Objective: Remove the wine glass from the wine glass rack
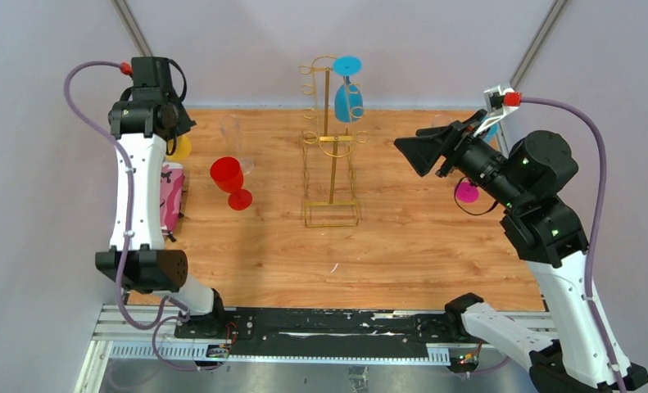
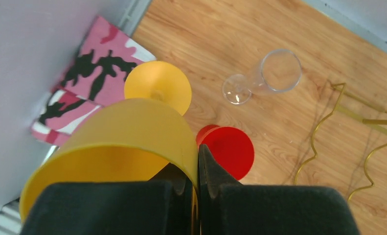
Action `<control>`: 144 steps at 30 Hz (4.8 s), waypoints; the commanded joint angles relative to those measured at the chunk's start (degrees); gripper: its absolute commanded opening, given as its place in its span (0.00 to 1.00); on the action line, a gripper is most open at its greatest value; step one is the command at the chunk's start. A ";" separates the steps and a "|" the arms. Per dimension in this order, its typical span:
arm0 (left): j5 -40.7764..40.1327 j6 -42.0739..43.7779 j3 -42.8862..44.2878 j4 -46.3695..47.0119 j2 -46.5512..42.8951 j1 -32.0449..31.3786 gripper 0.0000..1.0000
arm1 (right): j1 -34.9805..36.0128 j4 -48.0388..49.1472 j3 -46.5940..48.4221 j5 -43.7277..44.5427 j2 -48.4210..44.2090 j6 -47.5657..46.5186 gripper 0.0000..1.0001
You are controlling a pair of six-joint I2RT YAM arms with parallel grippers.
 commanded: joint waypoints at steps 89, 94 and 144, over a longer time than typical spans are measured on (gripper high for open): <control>35.08 -2.33 -34.80 38.64 -42.47 -3.89 0.61 | -15.95 29.26 42.81 -26.89 73.22 33.83 0.44; 34.93 -2.17 -35.37 38.93 -42.26 -3.84 0.61 | -14.98 30.07 41.95 -27.47 73.34 33.94 0.41; 36.83 -2.32 -35.95 37.54 -43.76 -3.89 0.62 | -17.68 34.23 42.77 -21.21 73.16 52.26 0.00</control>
